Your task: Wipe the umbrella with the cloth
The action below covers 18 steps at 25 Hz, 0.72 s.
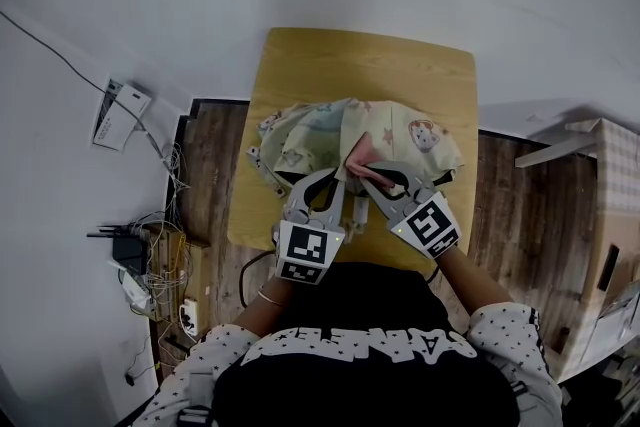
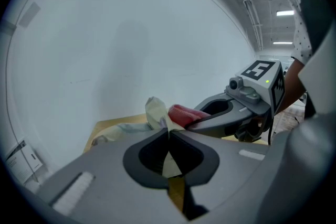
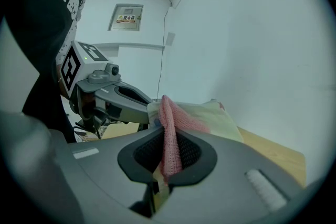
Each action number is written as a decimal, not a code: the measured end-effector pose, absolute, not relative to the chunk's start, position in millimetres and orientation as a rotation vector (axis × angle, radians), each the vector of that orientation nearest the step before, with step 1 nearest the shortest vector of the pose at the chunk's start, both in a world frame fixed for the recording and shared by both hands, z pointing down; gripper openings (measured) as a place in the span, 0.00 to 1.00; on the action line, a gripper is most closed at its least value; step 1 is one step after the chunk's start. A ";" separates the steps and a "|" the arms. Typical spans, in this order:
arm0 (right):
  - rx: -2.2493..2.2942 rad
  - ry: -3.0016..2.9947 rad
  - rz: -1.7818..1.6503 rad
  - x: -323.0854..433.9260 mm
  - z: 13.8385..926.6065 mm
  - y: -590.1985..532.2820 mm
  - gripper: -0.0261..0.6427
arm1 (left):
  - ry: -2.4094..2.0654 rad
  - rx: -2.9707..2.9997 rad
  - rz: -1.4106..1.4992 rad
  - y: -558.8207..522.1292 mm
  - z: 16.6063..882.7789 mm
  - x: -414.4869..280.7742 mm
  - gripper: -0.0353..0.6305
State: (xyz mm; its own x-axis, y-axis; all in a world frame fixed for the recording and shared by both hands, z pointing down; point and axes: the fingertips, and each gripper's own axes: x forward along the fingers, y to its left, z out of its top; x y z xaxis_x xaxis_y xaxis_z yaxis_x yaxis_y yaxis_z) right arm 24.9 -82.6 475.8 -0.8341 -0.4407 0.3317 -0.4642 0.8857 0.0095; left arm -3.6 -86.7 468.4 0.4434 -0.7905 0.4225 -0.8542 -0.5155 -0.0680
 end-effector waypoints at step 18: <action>0.506 -2.772 0.137 21.2 480.4 -54.5 0.09 | -1.468 2.509 0.627 -88.0 471.9 -4.4 0.05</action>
